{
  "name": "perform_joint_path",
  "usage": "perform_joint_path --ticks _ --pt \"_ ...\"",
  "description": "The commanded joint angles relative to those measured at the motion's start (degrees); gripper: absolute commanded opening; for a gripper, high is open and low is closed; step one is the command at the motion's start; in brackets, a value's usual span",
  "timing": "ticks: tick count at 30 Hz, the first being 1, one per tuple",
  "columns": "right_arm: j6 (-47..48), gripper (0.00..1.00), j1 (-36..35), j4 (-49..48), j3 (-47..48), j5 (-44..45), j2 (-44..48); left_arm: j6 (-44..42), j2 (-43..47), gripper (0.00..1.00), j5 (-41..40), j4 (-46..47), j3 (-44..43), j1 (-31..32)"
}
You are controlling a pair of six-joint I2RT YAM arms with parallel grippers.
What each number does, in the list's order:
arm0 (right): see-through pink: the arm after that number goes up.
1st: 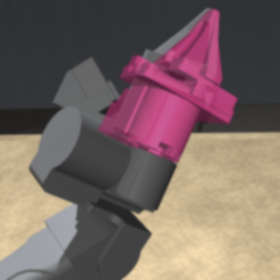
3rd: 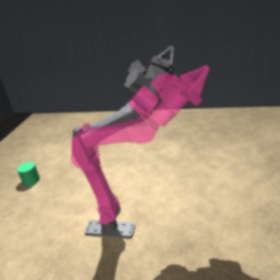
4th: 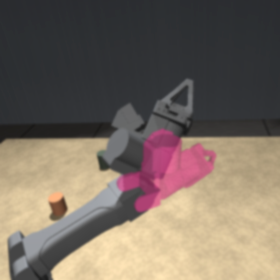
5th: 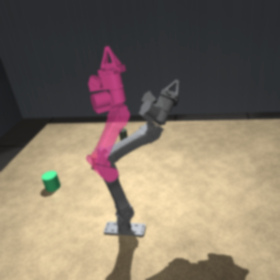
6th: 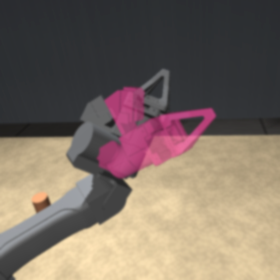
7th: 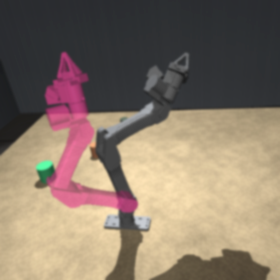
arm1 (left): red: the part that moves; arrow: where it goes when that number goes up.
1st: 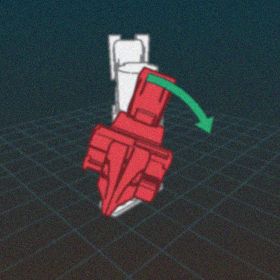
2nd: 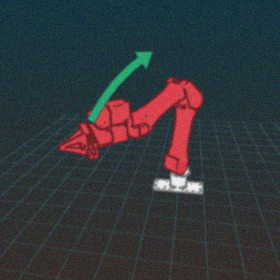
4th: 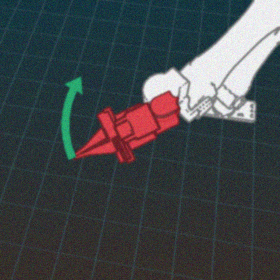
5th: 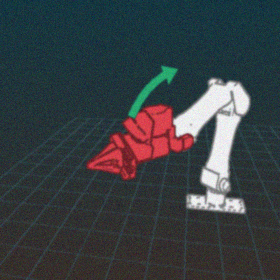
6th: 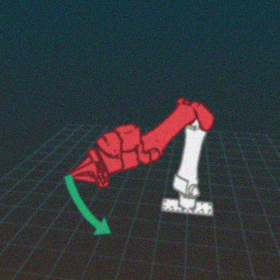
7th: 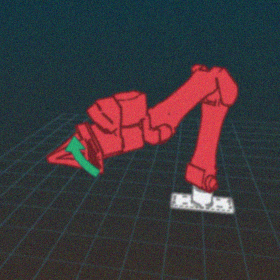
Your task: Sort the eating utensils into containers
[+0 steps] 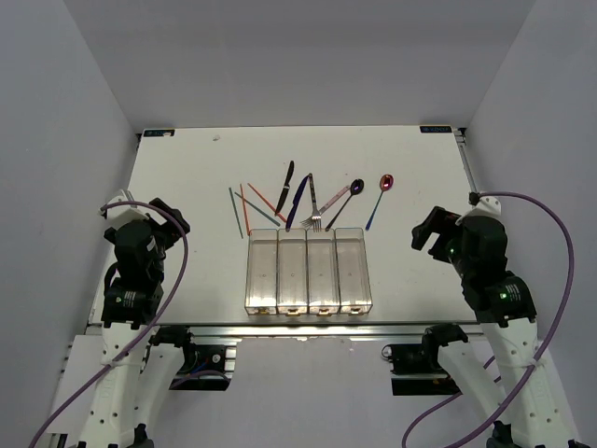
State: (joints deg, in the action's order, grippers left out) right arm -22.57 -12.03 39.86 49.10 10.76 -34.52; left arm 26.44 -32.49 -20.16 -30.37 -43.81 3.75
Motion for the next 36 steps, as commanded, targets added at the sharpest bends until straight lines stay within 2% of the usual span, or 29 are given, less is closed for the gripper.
perform_joint_path --ticks 1,6,11,13,15,18,19,21,22,23,24,27,30,31,34,36 --pt "-1.6 0.89 -0.3 -1.0 2.1 3.6 0.3 0.4 0.6 0.98 -0.7 0.1 -0.2 0.1" --pt "-4.3 0.89 -0.3 -2.0 2.1 3.1 1.3 0.3 0.3 0.98 -0.1 0.2 -0.1 0.1" --pt "-9.2 0.89 -0.2 -9.9 -0.8 -2.0 5.5 0.3 0.4 0.98 0.0 0.3 0.0 0.1" --pt "-10.2 0.89 -0.3 -11.3 0.0 -5.2 1.8 0.3 0.3 0.98 0.3 0.5 0.0 0.1" --pt "-10.4 0.89 -0.3 -11.3 1.7 -5.1 -5.7 0.2 0.1 0.98 0.4 0.5 0.0 0.1" --pt "-11.8 0.89 -1.3 -12.7 4.6 0.6 -13.9 0.0 -0.5 0.98 1.1 0.9 0.1 0.1" --pt "-12.6 0.89 -3.2 -12.1 7.6 5.8 -20.3 -0.1 -0.6 0.98 1.6 1.0 0.1 0.1" --pt "-12.8 0.89 -6.1 -11.3 11.3 10.7 -30.4 -0.2 -1.3 0.98 2.0 0.9 0.1 0.1" --pt "-13.3 0.89 -9.6 -10.4 17.0 16.4 -39.0 -0.2 -1.8 0.98 2.1 1.0 0.1 0.1" --pt "-13.6 0.89 -9.9 -10.4 18.5 17.7 -39.1 -0.2 -1.8 0.98 2.1 1.0 0.1 0.1" --pt "-13.7 0.89 -9.9 -10.6 19.6 18.3 -44.1 -0.2 -1.9 0.98 2.4 1.1 0.1 0.1" --pt "-12.5 0.88 -9.9 -12.7 24.1 20.0 -51.5 -0.4 -2.1 0.98 3.0 1.3 0.2 0.2" --pt "-11.5 0.76 -8.8 -11.2 30.1 17.6 -62.1 -0.5 -2.4 0.98 3.6 1.5 0.3 0.2" --pt "-10.4 0.69 -7.8 -11.5 31.1 16.1 -66.4 -0.6 -2.5 0.98 3.8 1.5 0.3 0.2" --pt "-8.8 0.56 -6.3 -11.7 35.7 12.4 -73.6 -0.7 -2.8 0.98 4.5 1.5 0.3 0.2" --pt "-8.2 0.52 -5.0 -11.8 37.1 10.3 -76.9 -0.8 -3.2 0.98 4.9 1.6 0.3 0.3"
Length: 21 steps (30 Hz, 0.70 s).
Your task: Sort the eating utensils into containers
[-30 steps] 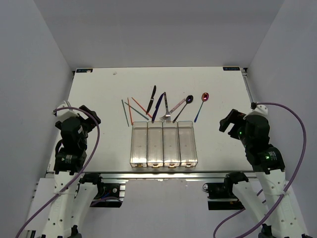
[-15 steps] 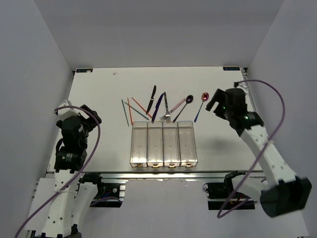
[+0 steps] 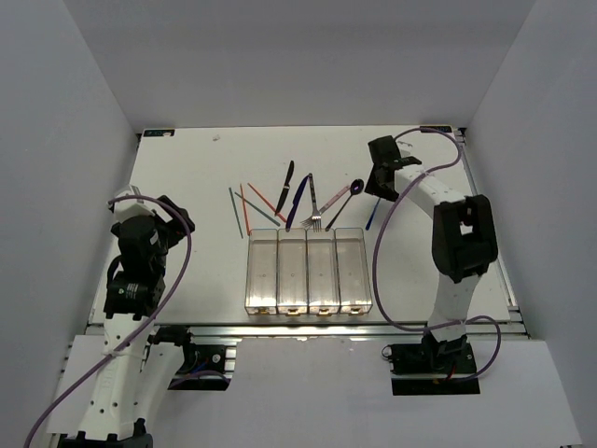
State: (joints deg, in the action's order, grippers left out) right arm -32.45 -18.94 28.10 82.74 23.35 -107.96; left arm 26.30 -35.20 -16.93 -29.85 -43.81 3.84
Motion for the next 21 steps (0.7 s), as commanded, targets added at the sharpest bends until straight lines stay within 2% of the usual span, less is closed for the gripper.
perform_joint_path --ticks 1,6,8,17,19,21 --pt "1.8 0.52 2.5 -0.4 3.7 -2.8 -4.4 -0.6 -0.5 0.98 1.9 1.1 0.3 0.3" --pt "1.6 0.52 3.6 -1.7 2.4 -5.0 -7.8 -0.8 -1.1 0.98 2.6 1.4 0.3 0.3" --pt "1.9 0.45 4.0 -3.3 2.1 -7.2 -10.5 -0.9 -1.4 0.98 3.2 1.5 0.3 0.3" --pt "2.0 0.46 4.2 -4.7 3.5 -8.2 -11.7 -1.1 -1.9 0.98 4.1 1.8 0.3 0.3" --pt "1.7 0.41 4.3 -1.2 5.5 -6.9 -13.1 -1.1 -1.9 0.98 4.1 1.8 0.3 0.2" --pt "1.2 0.29 4.3 0.7 7.3 -6.4 -15.3 -1.0 -1.8 0.98 4.1 1.7 0.3 0.3"
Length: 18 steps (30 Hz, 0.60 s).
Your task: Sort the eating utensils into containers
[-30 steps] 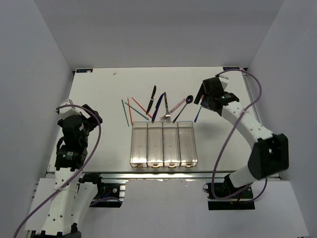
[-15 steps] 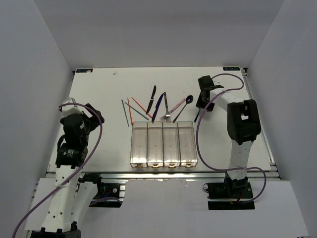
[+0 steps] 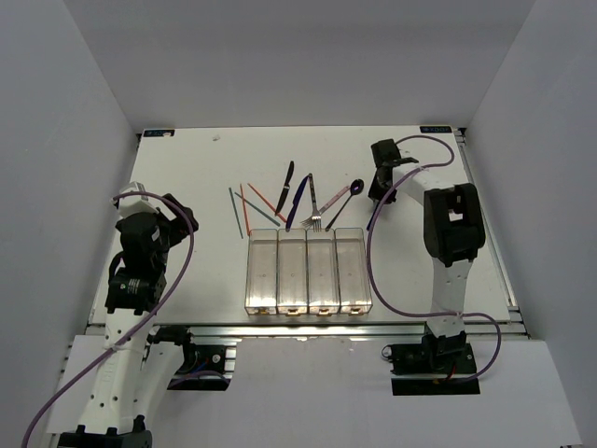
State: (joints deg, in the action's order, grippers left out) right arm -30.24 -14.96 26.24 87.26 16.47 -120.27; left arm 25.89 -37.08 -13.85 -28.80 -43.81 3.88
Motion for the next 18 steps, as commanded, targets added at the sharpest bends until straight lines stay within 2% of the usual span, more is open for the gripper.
perform_joint_path --ticks 1,5,6,9,14,18 --pt "-1.4 0.29 0.2 2.7 2.2 0.2 -3.1 -0.7 0.1 0.98 1.0 0.8 0.2 0.3" --pt "-2.6 0.22 0.3 1.7 -1.6 -0.4 -3.2 -0.8 0.3 0.98 1.0 0.5 0.3 0.3" --pt "-2.5 0.13 0.3 2.1 -1.7 -0.6 -3.5 -0.8 0.3 0.98 1.1 0.6 0.3 0.3" --pt "-1.8 0.0 0.3 1.9 -2.9 -0.6 -3.2 -0.8 0.4 0.98 1.1 0.6 0.2 0.3" --pt "1.1 0.0 0.3 2.2 -2.6 -0.5 0.2 -0.8 0.4 0.98 1.2 0.6 0.3 0.3" --pt "3.3 0.0 0.3 -2.6 -4.8 -1.8 6.6 -0.8 0.5 0.98 1.1 0.6 0.3 0.3"
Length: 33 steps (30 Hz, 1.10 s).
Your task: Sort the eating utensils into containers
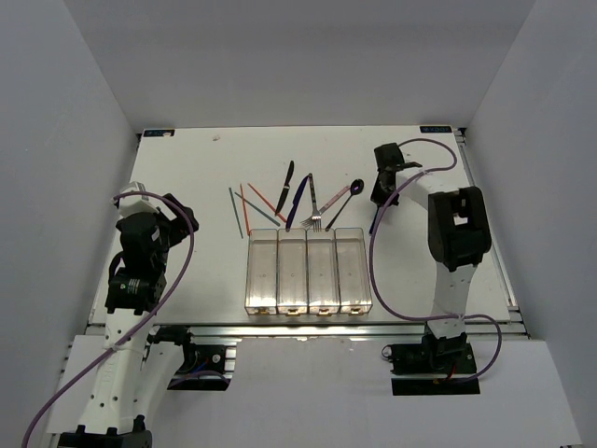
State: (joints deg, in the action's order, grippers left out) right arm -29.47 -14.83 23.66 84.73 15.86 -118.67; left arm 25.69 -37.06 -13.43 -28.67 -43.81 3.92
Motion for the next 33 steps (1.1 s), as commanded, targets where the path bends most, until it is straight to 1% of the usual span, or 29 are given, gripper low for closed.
perform_joint_path --ticks 1,4,7,9,11,13,14,16,17,18,20,21,22,24,25,31,33 --pt "2.8 0.0 0.2 -0.2 -2.9 -0.7 6.7 -0.6 0.5 0.98 0.7 0.5 0.3 0.2" --pt "3.3 0.0 0.2 0.9 -2.9 2.3 12.0 -0.6 0.3 0.98 0.9 0.5 0.4 0.3" --pt "4.1 0.0 -0.4 0.8 -5.8 3.4 19.9 -0.7 0.2 0.98 1.4 0.6 0.4 0.3" --pt "4.8 0.0 -0.8 0.8 -7.4 3.9 22.9 -0.8 0.3 0.98 1.8 0.9 0.4 0.3" --pt "5.3 0.0 -2.0 3.1 -8.4 3.0 26.6 -0.8 0.4 0.98 1.9 1.0 0.5 0.3" --pt "6.5 0.0 -4.0 3.8 -11.4 -0.2 30.7 -0.8 0.4 0.98 1.8 1.0 0.5 0.3" --pt "6.8 0.0 -6.7 4.5 -12.9 -0.9 32.2 -0.8 0.3 0.98 1.7 1.0 0.5 0.3" --pt "6.1 0.0 -9.8 5.3 -17.4 -3.2 36.3 -0.8 0.2 0.98 1.8 1.0 0.5 0.3" --pt "5.2 0.0 -13.1 5.3 -19.2 -3.4 38.1 -0.8 0.2 0.98 1.8 1.0 0.5 0.3" --pt "4.3 0.0 -14.8 5.2 -22.8 -2.8 39.6 -0.8 0.2 0.98 1.9 1.1 0.6 0.3" --pt "-0.3 0.0 -18.5 5.2 -26.4 -1.2 44.3 -0.9 0.0 0.98 2.3 1.2 0.7 0.2" --pt "-2.2 0.0 -19.5 5.0 -28.1 0.5 45.9 -0.9 -0.1 0.98 2.4 1.2 0.7 0.3" --pt "-4.3 0.0 -20.4 4.2 -31.7 1.2 49.3 -0.9 -0.2 0.98 2.4 1.2 0.7 0.2" --pt "-8.4 0.0 -23.5 1.1 -34.9 2.7 52.3 -0.9 -0.1 0.98 2.4 1.2 0.6 0.3" --pt "-9.7 0.0 -24.4 1.1 -36.3 3.5 53.9 -0.9 -0.1 0.98 2.3 1.2 0.6 0.2" --pt "-17.7 0.0 -30.7 3.6 -36.7 9.4 53.9 -0.9 0.2 0.98 2.1 1.2 0.7 0.3" --pt "-20.2 0.0 -31.1 2.8 -38.1 10.1 53.9 -0.8 0.1 0.98 2.0 1.2 0.7 0.3"
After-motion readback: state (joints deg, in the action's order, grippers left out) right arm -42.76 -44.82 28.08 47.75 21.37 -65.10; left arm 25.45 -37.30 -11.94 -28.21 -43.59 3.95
